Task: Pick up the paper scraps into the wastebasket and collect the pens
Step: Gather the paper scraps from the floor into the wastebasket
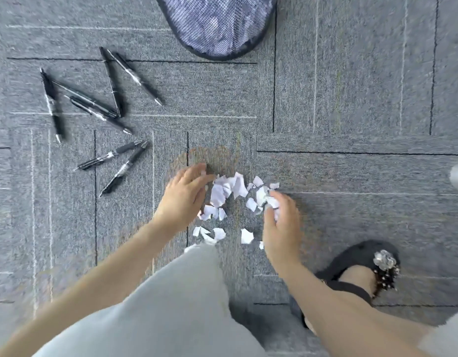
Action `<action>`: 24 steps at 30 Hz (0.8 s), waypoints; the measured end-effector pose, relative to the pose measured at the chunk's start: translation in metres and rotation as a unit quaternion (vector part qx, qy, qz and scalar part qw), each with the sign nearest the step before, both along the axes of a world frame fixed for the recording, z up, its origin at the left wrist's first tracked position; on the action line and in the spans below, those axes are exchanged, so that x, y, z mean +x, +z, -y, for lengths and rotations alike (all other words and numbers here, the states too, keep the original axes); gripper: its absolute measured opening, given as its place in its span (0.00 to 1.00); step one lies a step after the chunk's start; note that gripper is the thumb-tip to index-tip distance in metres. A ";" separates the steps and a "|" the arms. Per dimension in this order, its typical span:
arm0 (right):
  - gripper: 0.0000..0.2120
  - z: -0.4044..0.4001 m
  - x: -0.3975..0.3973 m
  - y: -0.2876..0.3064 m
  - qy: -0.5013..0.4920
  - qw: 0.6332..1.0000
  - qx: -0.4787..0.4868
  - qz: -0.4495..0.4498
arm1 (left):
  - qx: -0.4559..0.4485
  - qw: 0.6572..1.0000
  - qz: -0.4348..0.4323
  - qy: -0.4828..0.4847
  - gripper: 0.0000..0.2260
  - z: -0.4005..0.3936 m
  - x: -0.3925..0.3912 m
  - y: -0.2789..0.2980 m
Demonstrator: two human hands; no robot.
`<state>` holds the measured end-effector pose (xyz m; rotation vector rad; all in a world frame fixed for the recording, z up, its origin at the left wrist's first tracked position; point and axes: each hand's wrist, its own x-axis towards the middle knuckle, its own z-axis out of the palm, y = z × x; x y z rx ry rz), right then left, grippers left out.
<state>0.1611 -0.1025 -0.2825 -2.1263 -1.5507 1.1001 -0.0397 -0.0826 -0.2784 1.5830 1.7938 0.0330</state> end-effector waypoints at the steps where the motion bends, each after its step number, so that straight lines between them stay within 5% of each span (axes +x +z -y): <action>1: 0.13 0.006 -0.010 0.004 0.052 0.998 0.021 -0.027 | -0.025 0.999 0.006 -0.019 0.18 -0.002 -0.001 0.009; 5: 0.13 -0.015 -0.024 0.011 0.102 0.991 0.080 -0.040 | -0.065 0.998 -0.023 -0.010 0.18 -0.031 -0.016 0.054; 8: 0.15 -0.057 -0.021 0.013 0.230 0.970 0.073 0.002 | -0.066 0.996 -0.049 0.033 0.17 -0.044 -0.034 0.077; 15: 0.18 -0.120 -0.049 0.015 0.576 0.812 0.063 0.063 | -0.136 0.958 -0.081 0.239 0.15 0.009 -0.028 0.067; 19: 0.22 -0.109 -0.069 0.002 0.681 0.729 0.050 0.053 | -0.112 0.801 -0.029 0.587 0.16 0.084 0.027 0.034; 22: 0.20 -0.102 -0.072 -0.005 0.681 0.726 0.082 0.045 | -0.094 0.660 0.011 0.746 0.17 0.114 0.073 0.011; 24: 0.19 -0.098 -0.065 -0.009 0.671 0.734 0.092 0.048 | -0.054 0.616 0.060 0.783 0.16 0.110 0.098 0.008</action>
